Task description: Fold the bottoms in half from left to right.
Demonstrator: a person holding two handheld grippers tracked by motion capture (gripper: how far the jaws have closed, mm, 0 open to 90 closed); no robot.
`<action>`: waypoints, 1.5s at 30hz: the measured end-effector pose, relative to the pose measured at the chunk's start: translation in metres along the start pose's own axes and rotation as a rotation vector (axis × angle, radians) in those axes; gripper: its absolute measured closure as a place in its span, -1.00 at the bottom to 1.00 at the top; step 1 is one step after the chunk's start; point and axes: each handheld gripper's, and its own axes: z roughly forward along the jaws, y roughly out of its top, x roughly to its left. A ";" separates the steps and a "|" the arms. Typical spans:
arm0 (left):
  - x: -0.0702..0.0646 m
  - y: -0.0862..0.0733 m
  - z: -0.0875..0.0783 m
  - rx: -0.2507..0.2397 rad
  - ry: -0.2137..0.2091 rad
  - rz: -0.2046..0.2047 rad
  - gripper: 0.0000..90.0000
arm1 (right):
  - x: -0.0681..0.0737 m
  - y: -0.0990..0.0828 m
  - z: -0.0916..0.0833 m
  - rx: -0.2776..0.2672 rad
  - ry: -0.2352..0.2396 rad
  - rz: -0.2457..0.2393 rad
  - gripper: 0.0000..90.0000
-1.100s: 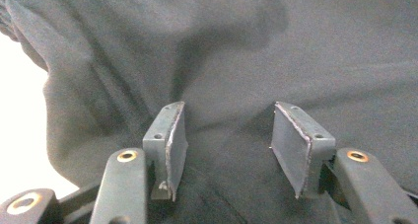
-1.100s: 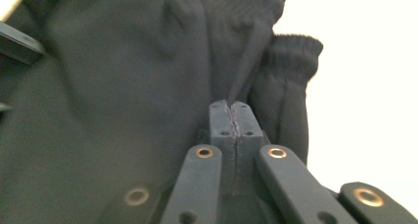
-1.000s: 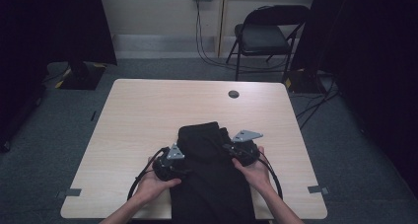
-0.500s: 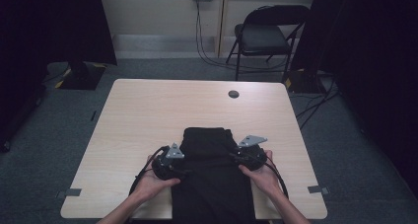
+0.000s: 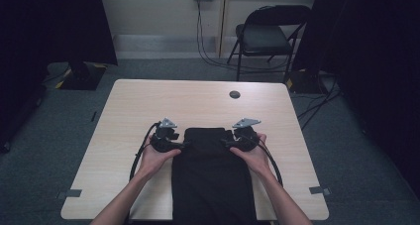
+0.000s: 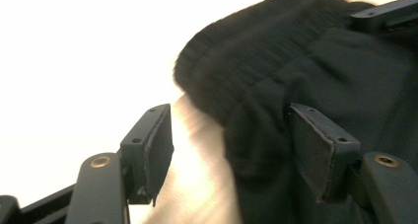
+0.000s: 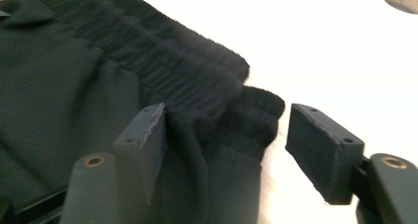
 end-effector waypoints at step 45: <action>-0.004 -0.010 0.010 -0.047 -0.069 -0.014 0.75 | 0.010 -0.013 -0.004 -0.033 0.132 0.119 0.77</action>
